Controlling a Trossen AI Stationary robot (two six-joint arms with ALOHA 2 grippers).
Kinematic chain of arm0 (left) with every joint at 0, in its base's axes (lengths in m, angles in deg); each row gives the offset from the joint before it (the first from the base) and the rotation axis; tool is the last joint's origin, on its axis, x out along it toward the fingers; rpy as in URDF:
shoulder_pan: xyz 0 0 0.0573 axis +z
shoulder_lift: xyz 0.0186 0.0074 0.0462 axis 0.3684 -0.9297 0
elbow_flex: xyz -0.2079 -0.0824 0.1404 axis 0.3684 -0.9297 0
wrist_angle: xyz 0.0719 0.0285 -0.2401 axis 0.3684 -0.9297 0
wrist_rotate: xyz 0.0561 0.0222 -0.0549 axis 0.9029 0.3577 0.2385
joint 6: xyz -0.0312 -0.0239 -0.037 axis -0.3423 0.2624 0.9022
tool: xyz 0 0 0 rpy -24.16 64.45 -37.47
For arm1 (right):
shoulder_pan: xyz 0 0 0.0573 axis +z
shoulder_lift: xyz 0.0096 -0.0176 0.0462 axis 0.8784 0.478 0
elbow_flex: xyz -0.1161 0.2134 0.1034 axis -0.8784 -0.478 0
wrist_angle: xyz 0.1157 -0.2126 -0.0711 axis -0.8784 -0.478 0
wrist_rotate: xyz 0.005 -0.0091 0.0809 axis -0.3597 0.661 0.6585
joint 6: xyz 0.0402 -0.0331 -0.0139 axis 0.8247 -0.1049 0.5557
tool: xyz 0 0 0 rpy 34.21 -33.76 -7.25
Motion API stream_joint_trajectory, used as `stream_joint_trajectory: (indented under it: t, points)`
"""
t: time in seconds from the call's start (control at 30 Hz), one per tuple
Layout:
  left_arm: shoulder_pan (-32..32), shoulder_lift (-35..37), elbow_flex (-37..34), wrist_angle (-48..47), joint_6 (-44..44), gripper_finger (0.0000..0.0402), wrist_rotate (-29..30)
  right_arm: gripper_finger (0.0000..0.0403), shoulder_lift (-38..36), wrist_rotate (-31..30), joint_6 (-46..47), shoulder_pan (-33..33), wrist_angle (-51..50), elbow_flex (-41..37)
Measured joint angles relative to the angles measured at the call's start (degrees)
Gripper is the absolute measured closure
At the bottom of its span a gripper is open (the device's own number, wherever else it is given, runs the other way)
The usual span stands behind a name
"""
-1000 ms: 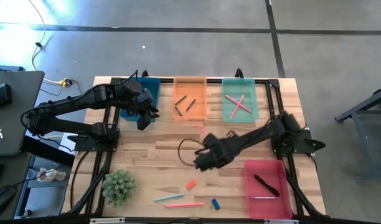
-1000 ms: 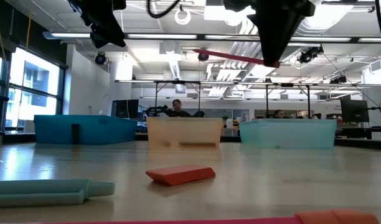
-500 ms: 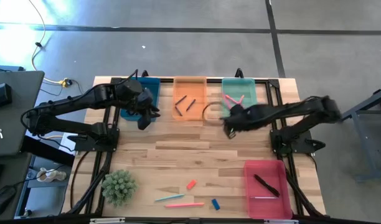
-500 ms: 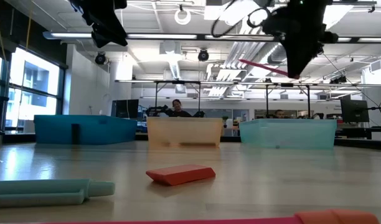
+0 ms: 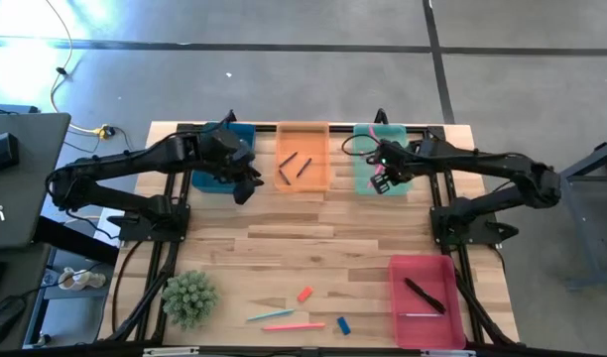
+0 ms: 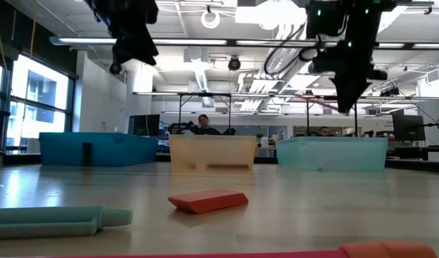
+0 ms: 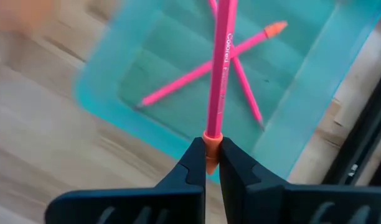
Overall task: Sort crayons/erasers/pens/pencils in bins
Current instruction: Put the top pink pencil into the blue bin
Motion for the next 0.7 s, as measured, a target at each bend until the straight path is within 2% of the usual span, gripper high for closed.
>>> stream_joint_trajectory:
  t: [0.17,0.3,0.43,0.57,0.7]
  points:
    - [-1.1,-3.0,0.0,4.1,5.8,0.0227,3.2,0.0402,2.0,3.6,-7.9,-6.8,2.7,-3.2]
    - [-2.0,-5.5,0.0,8.5,10.3,0.0203,3.2,0.0402,4.2,5.8,-13.3,-10.5,3.6,-3.8]
    - [-3.4,-7.9,0.0,12.8,11.8,0.0198,3.1,0.0402,6.4,6.9,-17.0,-13.3,5.6,-3.8]
    - [-5.0,-9.5,0.0,16.8,12.1,0.02,3.2,0.0402,9.3,10.7,-20.2,-15.6,7.9,-3.8]
    - [-7.0,-10.5,0.0,20.5,13.4,0.0202,3.3,0.0402,12.0,11.2,-22.1,-16.8,8.1,-3.8]
